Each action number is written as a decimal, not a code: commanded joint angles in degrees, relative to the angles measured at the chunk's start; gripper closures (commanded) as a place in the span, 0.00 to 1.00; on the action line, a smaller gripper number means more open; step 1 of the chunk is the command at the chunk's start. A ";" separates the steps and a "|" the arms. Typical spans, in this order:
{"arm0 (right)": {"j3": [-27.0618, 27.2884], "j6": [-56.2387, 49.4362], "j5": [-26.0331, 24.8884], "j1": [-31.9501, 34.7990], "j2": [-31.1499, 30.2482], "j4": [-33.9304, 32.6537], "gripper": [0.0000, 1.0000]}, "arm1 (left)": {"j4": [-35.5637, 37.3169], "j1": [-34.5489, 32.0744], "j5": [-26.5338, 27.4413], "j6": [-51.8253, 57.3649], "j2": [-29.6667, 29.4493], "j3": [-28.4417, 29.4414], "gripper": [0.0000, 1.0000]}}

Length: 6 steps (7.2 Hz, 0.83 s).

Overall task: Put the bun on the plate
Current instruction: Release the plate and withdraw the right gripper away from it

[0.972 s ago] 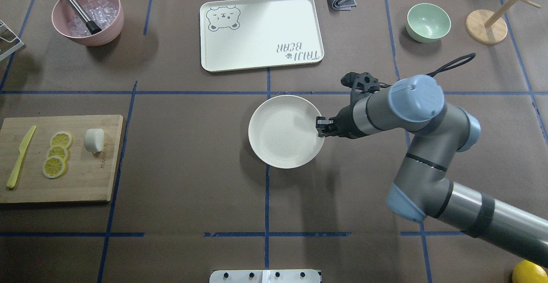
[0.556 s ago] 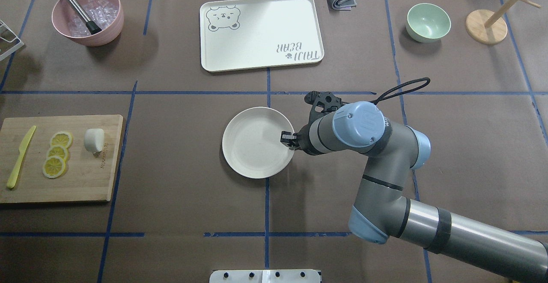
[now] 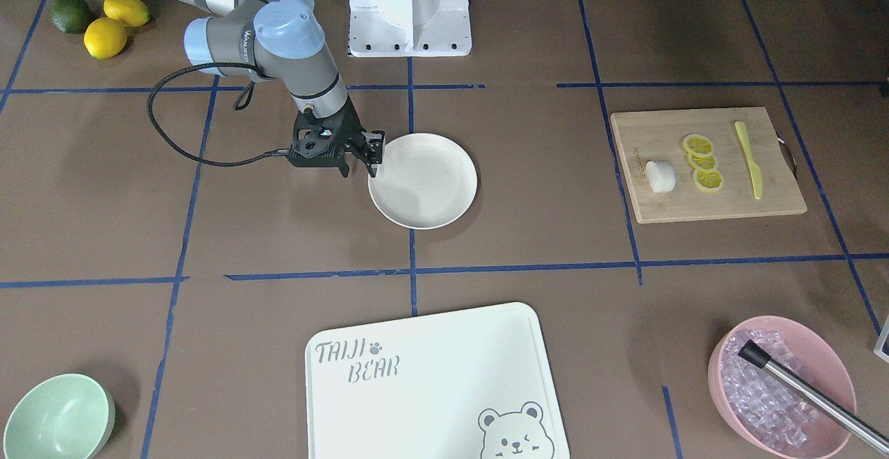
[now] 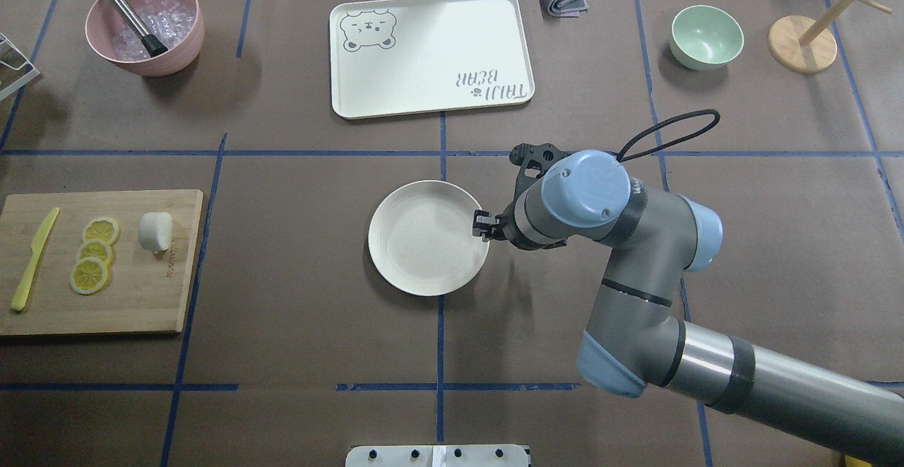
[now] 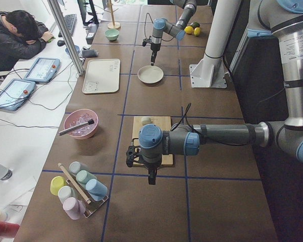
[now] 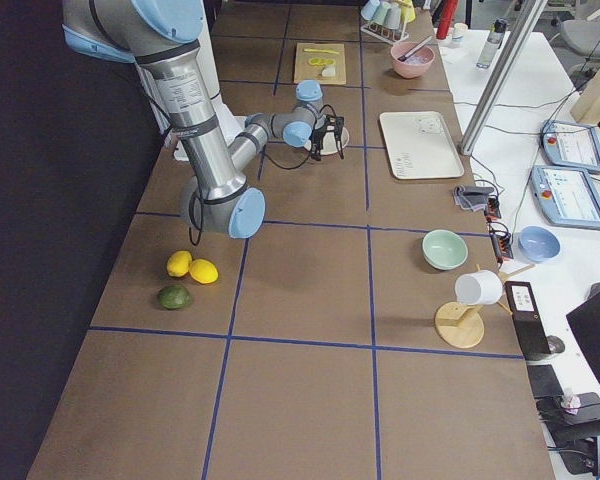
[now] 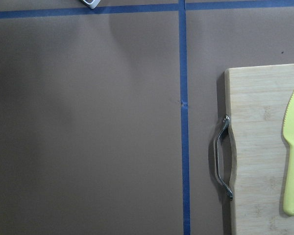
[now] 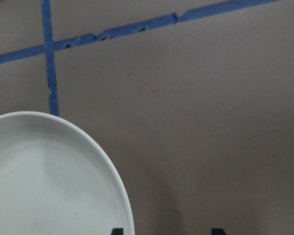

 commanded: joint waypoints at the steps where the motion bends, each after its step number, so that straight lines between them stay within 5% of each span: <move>1: 8.19 -15.92 8.52 10.25 -1.80 -16.26 0.00 | -0.06 0.07 0.38 -0.01 -0.51 0.01 0.00; 3: 14.26 -39.21 12.69 20.63 -11.08 -22.46 0.00 | -0.06 0.16 0.73 -0.01 -0.60 0.10 0.00; 6: 15.95 -73.57 17.06 35.93 -28.66 -21.69 0.00 | -0.32 0.51 0.65 -0.36 -2.35 0.10 0.00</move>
